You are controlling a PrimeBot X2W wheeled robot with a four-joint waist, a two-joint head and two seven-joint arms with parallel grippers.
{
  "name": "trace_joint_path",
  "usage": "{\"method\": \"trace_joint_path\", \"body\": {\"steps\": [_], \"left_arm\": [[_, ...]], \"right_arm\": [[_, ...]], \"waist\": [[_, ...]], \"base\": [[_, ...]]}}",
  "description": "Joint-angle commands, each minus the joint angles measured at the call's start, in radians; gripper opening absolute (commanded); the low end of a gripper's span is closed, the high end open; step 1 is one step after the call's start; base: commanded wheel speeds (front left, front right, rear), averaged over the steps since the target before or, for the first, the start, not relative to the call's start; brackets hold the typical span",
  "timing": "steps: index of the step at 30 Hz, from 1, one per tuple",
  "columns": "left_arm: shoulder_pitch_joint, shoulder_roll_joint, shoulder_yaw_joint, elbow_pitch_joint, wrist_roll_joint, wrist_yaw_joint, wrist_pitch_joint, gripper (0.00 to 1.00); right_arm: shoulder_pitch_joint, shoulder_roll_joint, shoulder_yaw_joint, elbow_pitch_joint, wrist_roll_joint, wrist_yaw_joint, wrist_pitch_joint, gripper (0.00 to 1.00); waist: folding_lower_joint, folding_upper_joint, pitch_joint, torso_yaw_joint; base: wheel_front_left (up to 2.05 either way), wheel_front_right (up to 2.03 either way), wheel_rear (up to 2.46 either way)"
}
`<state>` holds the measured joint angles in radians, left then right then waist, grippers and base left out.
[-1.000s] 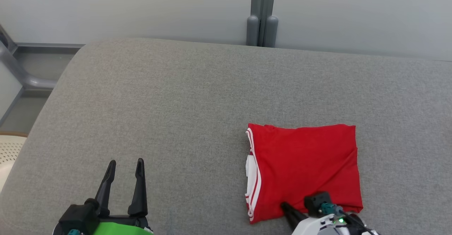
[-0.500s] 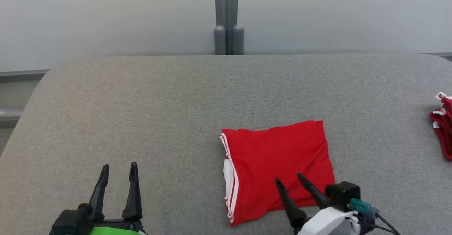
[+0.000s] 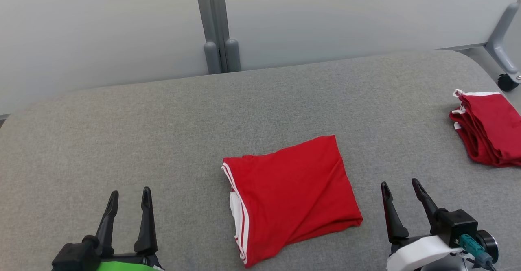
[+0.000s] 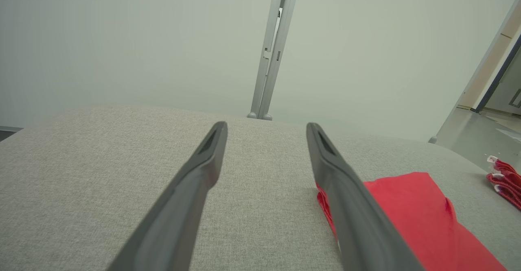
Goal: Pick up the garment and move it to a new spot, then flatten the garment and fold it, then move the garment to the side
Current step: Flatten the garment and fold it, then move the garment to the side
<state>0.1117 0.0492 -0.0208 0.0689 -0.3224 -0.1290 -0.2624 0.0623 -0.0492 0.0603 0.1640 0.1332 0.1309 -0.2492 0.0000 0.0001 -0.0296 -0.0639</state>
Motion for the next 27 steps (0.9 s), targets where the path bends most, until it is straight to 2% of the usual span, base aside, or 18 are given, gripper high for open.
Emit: {"method": "trace_joint_path", "body": {"steps": [1,10,18,27], "left_arm": [[0.011,0.003,0.010,0.007,-0.003,-0.003,-0.003,1.00],[0.044,0.003,0.040,0.069,0.025,-0.003,-0.003,1.00],[0.070,0.003,0.054,0.082,0.034,-0.003,-0.003,1.00],[0.073,0.003,0.033,0.073,0.041,-0.003,-0.003,1.00]], "right_arm": [[0.004,-0.002,-0.008,0.009,-0.016,-0.001,-0.008,1.00],[-0.027,-0.019,-0.039,0.070,-0.046,-0.001,-0.016,1.00],[-0.042,-0.034,-0.009,0.116,-0.037,-0.001,-0.015,1.00],[-0.042,-0.040,0.003,0.109,-0.037,-0.001,-0.016,1.00]], "waist": [[0.0000,-0.0001,-0.009,-0.007],[0.0000,-0.0001,-0.038,0.011],[0.0000,-0.0001,-0.053,0.037],[0.0000,-0.0001,-0.047,0.041]], "base": [[0.00,0.00,0.00],[0.00,0.00,0.00],[0.00,0.00,0.00],[0.00,0.00,0.00]]}}
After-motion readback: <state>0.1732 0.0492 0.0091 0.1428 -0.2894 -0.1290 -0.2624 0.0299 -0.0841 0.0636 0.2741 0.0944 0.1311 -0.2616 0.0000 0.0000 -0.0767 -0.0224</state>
